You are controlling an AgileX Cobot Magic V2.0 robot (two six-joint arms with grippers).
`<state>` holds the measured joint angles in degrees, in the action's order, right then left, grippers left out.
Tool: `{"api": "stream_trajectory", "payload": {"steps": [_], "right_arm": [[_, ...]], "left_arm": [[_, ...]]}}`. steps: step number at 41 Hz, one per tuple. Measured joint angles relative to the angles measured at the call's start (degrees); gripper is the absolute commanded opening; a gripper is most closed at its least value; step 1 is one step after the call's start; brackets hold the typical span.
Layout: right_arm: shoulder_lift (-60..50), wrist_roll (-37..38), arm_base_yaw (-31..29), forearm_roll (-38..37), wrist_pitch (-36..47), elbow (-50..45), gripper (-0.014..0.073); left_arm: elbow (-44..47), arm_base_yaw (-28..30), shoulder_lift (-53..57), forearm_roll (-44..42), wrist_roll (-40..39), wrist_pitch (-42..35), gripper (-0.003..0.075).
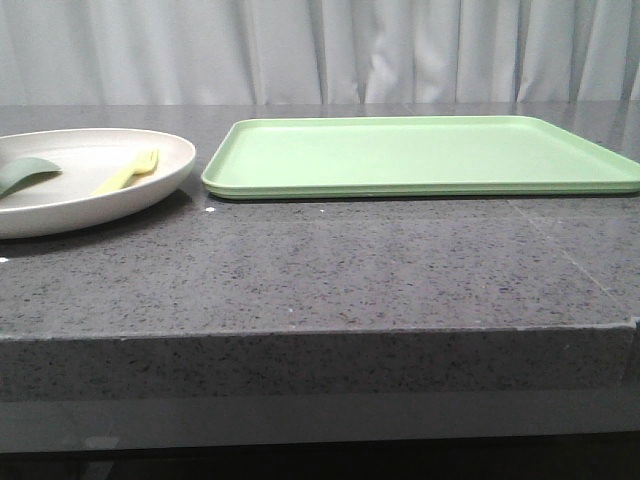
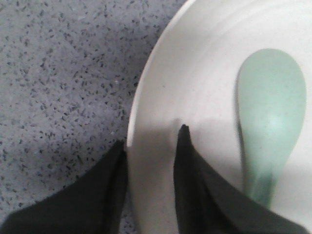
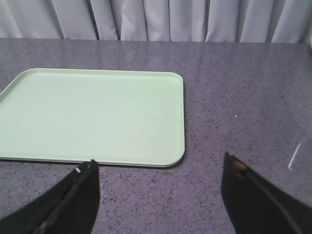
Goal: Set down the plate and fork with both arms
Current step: 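Lower the left gripper and grasp the cream plate's rim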
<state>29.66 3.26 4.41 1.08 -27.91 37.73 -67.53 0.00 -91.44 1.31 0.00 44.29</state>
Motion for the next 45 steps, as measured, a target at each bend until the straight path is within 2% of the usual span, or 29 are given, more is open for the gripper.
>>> {"api": "stream_trajectory", "payload": {"steps": [7,15,22,33,39,45], "right_arm": [[0.00,0.00,0.00,0.00,0.00,0.00,0.0547],[0.00,0.00,0.00,0.00,0.00,0.00,0.0547],[0.00,0.00,0.00,0.00,0.00,0.00,0.0547],[0.00,0.00,0.00,0.00,-0.02,0.00,0.0547],[0.00,0.00,0.00,0.00,-0.02,0.00,0.0547],[0.00,0.00,0.00,0.00,-0.02,0.00,0.0547]], "left_arm": [[0.00,0.16,0.00,0.00,0.00,0.00,-0.0015],[-0.13,0.56,0.00,0.95,-0.41,-0.13,-0.0018],[-0.13,3.46,1.58,5.15,0.00,0.06,-0.0018],[-0.13,11.68,2.87,20.97,12.66,3.23,-0.0018],[-0.13,13.96,2.87,27.70,17.60,4.30,-0.0018],[-1.17,14.30,2.87,31.98,19.03,4.59,-0.0018]]}}
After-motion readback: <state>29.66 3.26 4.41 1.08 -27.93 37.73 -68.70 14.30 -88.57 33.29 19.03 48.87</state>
